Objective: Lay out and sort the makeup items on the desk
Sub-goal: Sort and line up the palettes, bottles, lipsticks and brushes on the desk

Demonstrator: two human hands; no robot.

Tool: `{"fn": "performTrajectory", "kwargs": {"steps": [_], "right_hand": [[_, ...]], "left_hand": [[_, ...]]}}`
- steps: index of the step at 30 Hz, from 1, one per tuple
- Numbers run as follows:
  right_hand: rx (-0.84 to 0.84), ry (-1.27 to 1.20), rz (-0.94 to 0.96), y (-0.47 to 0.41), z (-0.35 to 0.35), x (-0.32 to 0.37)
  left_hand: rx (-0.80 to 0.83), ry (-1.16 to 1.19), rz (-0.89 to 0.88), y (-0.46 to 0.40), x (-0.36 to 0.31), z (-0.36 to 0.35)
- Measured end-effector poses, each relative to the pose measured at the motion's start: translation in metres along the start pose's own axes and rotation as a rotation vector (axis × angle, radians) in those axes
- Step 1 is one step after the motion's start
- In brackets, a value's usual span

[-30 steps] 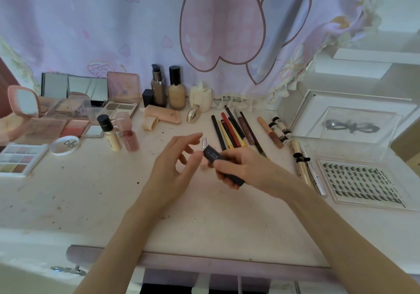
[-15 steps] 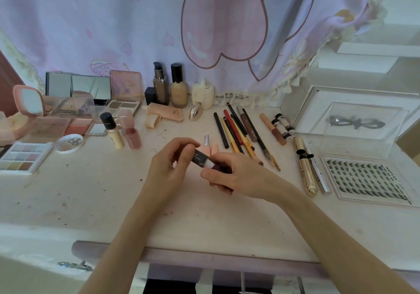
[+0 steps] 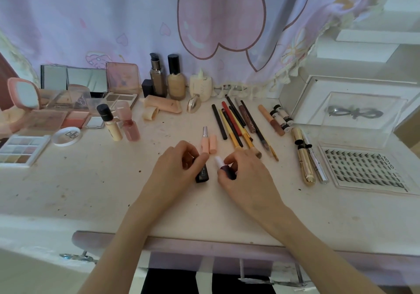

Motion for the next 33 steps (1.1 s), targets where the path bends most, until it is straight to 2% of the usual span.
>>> {"fn": "performTrajectory", "kwargs": {"steps": [3,6,11,13,29,33], "right_hand": [[-0.004,-0.078,-0.050,-0.002,-0.001,-0.002],[0.047,-0.153,-0.081,-0.002,0.000,-0.005],[0.239,-0.379,-0.080,0.009,-0.004,-0.008],[0.266,-0.430,-0.073,0.011,-0.007,-0.008],[0.220,-0.455,-0.060,0.004,-0.005,-0.012],[0.041,-0.319,-0.018,-0.024,0.033,-0.028]], "left_hand": [[-0.042,-0.125,-0.042,-0.002,-0.005,-0.002],[-0.032,-0.121,-0.056,-0.002,-0.006,-0.001],[0.135,0.027,-0.049,0.011,-0.004,0.003],[0.187,0.035,-0.057,0.015,-0.004,0.002],[0.130,0.049,-0.052,0.013,0.000,0.005],[0.080,-0.089,-0.082,-0.005,-0.002,0.011]]}}
Point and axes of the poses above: each hand's wrist, its own y-axis away from the middle knuckle, its own z-axis out of the back of the hand, x = y × z, the point moved 9 cm from there along -y, towards the middle knuckle, and after that the axes turned 5 degrees about -y, right-handed, at the moved point
